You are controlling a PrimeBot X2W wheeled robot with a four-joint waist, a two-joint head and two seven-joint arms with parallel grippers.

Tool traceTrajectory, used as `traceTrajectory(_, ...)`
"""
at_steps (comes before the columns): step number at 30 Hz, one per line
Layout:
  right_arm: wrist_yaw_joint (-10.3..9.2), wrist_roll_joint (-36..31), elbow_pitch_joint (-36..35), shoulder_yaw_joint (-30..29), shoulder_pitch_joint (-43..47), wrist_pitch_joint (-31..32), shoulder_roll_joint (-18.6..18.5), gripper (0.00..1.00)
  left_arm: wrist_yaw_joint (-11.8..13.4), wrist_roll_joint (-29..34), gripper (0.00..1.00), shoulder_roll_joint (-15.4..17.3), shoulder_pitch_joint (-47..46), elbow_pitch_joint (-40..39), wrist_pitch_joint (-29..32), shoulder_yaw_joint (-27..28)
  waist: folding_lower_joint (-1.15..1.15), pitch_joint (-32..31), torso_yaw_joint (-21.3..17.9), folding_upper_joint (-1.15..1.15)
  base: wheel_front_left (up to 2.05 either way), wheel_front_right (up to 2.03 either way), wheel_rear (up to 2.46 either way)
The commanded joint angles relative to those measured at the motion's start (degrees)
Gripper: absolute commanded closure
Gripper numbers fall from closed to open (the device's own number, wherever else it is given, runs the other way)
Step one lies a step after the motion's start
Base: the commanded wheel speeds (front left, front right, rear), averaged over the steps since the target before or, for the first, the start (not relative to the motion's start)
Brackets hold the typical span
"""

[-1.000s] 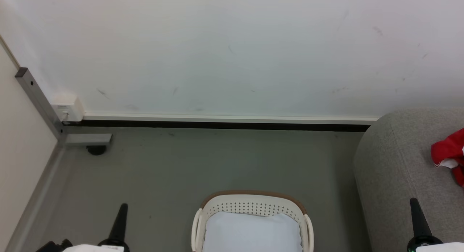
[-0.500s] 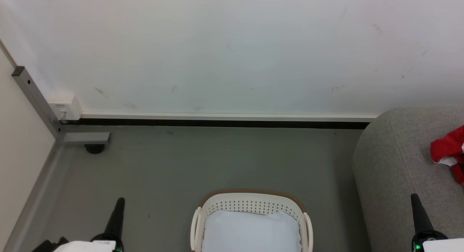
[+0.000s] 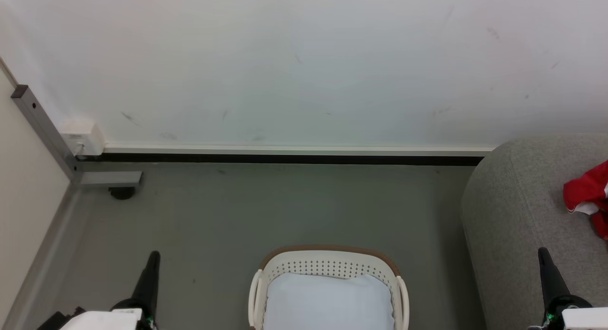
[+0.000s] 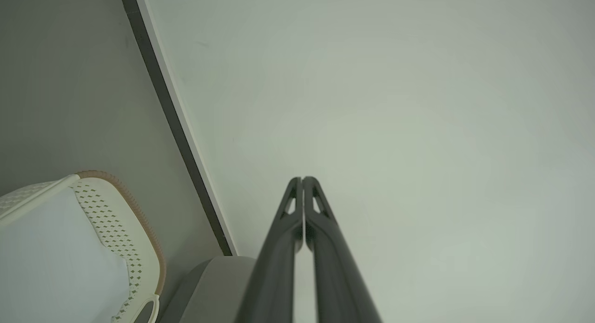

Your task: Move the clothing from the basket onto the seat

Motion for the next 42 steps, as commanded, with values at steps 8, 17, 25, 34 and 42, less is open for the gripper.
traceTrajectory(8, -0.10, 4.25, 0.08, -0.43, -1.40, 1.14, -0.54, 1.00, -0.61, -3.88, 1.00, -0.06, -1.28, -0.07, 1.01, 0.99, 0.00, 0.28, -0.15, 0.00, 0.00, 0.00, 0.00)
traceTrajectory(17, -0.11, 7.76, 0.21, -0.66, -1.78, 2.09, -0.56, 1.00, -1.02, -6.92, 1.00, -0.20, -1.79, 0.00, 1.93, 1.70, 0.00, 0.59, -0.32, 0.00, 0.00, 0.00, 0.00)
traceTrajectory(25, -0.12, 8.81, 0.27, -0.72, -2.08, 2.39, -0.56, 1.00, -1.05, -8.20, 1.00, -0.27, -1.91, 0.03, 2.31, 1.95, 0.00, 0.72, -0.40, 0.00, 0.00, 0.00, 0.00)
traceTrajectory(34, -0.12, 8.81, 0.26, -0.71, -2.08, 2.39, -0.55, 1.00, -1.06, -8.21, 1.00, -0.26, -1.91, 0.02, 2.30, 1.94, 0.00, 0.72, -0.40, 0.00, 0.00, 0.00, 0.00)
traceTrajectory(42, -0.12, 8.82, 0.26, -0.71, -2.08, 2.38, -0.55, 1.00, -1.06, -8.21, 1.00, -0.26, -1.91, 0.02, 2.30, 1.93, 0.00, 0.72, -0.40, 0.00, 0.00, 0.00, 0.00)
